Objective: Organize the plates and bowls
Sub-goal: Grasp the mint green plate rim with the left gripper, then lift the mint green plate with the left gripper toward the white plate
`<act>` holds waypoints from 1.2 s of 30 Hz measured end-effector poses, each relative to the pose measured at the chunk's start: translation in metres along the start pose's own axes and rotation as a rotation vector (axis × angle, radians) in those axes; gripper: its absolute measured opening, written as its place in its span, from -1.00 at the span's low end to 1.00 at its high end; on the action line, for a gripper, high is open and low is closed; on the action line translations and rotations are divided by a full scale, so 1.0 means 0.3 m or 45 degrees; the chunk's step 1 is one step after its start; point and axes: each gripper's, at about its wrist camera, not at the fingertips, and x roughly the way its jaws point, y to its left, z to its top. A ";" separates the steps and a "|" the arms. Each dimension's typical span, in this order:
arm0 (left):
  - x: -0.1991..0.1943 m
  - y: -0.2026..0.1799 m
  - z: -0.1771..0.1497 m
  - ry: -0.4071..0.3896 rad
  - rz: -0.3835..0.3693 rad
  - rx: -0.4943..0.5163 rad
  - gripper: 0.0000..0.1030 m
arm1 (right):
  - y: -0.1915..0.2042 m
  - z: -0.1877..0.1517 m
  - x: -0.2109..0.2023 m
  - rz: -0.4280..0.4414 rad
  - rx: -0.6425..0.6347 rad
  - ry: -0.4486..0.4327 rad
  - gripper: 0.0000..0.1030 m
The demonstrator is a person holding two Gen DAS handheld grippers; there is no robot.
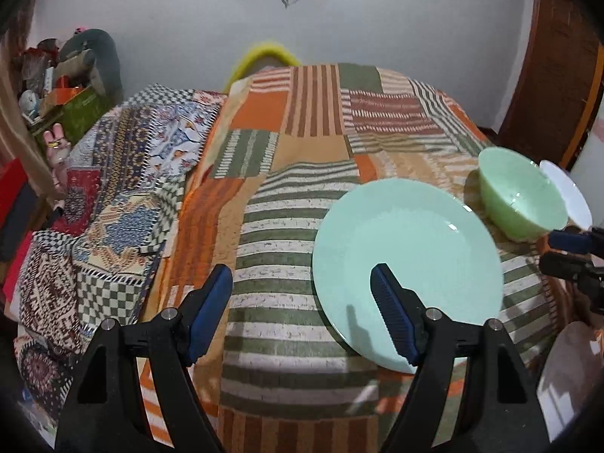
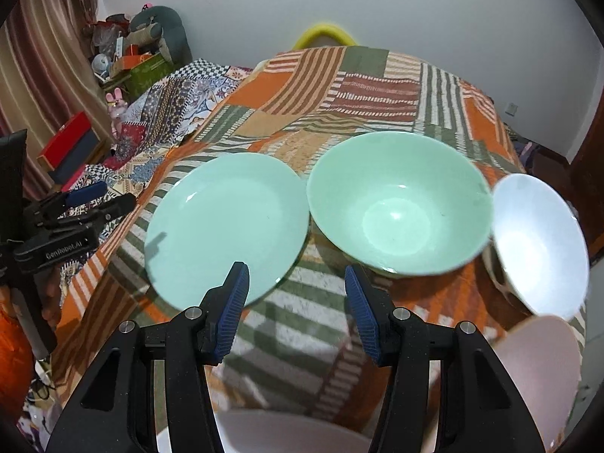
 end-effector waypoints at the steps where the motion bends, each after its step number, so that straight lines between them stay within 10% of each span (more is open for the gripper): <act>1: 0.018 0.002 0.001 0.010 -0.011 0.004 0.47 | 0.003 0.004 0.019 0.003 0.002 0.012 -0.04; 11: 0.170 0.028 -0.007 0.108 -0.118 -0.004 0.40 | 0.008 0.011 0.148 0.011 0.010 0.121 -0.04; 25: 0.190 -0.009 -0.009 0.122 -0.204 0.071 -0.47 | 0.036 0.027 0.208 0.023 -0.013 0.173 -0.39; 36: 0.181 -0.004 -0.013 0.143 -0.224 0.038 -0.48 | 0.025 0.025 0.203 0.026 0.004 0.178 -0.59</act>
